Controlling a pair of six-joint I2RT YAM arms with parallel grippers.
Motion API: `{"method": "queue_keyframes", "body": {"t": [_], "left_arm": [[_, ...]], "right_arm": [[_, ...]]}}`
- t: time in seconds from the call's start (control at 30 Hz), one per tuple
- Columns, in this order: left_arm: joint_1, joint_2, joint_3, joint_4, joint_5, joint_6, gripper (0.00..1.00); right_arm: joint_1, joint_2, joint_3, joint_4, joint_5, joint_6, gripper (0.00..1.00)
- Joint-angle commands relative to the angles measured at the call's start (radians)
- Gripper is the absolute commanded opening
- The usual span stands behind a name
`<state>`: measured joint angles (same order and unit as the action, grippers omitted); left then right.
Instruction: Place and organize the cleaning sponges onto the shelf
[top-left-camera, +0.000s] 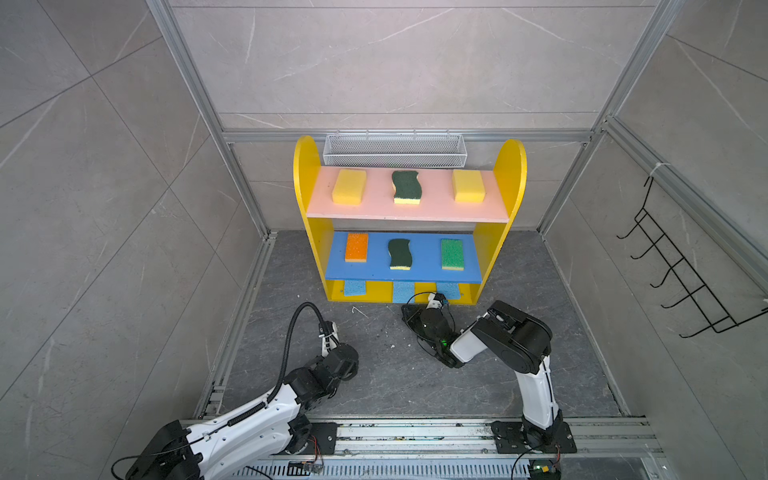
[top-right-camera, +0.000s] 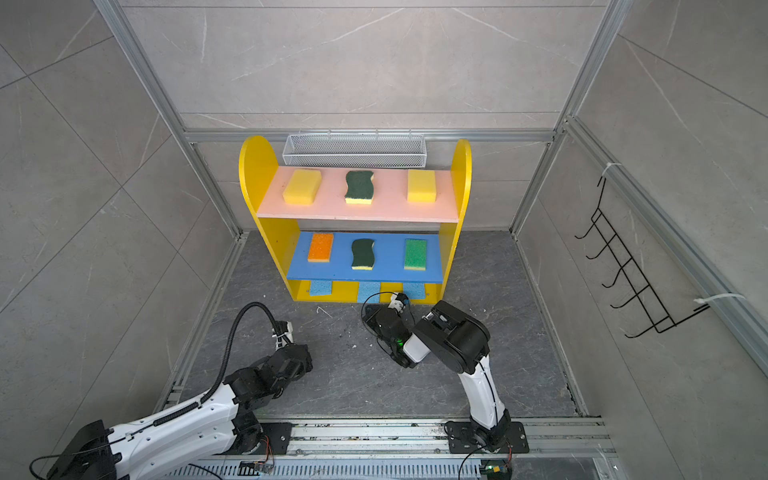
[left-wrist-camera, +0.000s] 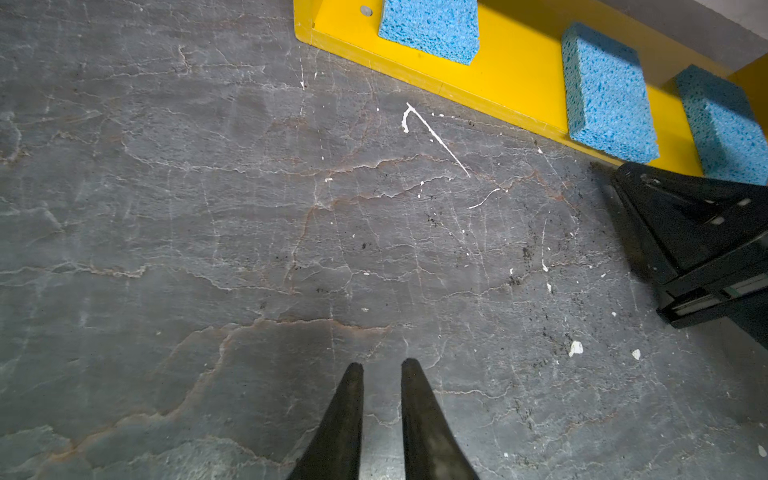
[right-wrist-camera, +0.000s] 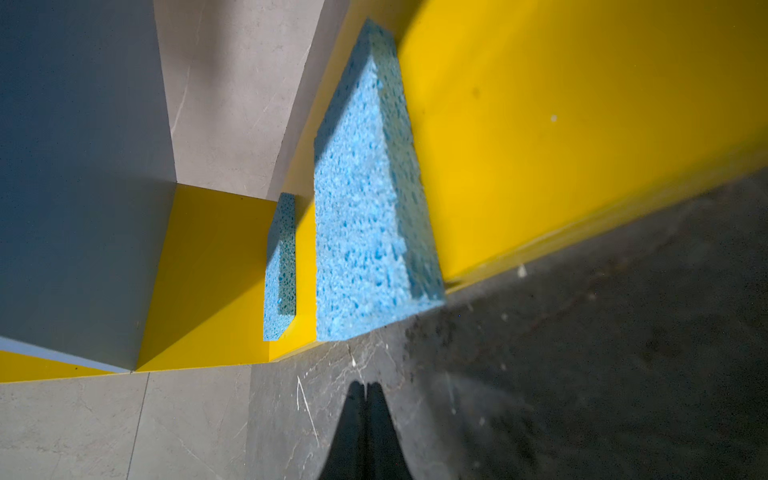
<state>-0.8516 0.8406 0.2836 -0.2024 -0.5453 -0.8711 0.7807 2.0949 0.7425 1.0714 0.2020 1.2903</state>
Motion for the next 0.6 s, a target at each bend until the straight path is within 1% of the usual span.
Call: {"method": "queue_keyframes", "body": {"t": [0.0,0.3,0.57], "left_arm": [[0.006,0.014,0.026,0.023,-0.012,-0.003,0.22],[0.006,0.031,0.029,0.030,-0.007,-0.006,0.22],[0.006,0.058,0.035,0.046,-0.004,-0.008,0.22]], "right_arm": [[0.001,0.075,-0.006,-0.125,0.031,0.001,0.00],[0.002,0.100,0.019,-0.125,0.046,0.007,0.00],[-0.001,0.099,0.024,-0.133,0.051,-0.021,0.01]]}}
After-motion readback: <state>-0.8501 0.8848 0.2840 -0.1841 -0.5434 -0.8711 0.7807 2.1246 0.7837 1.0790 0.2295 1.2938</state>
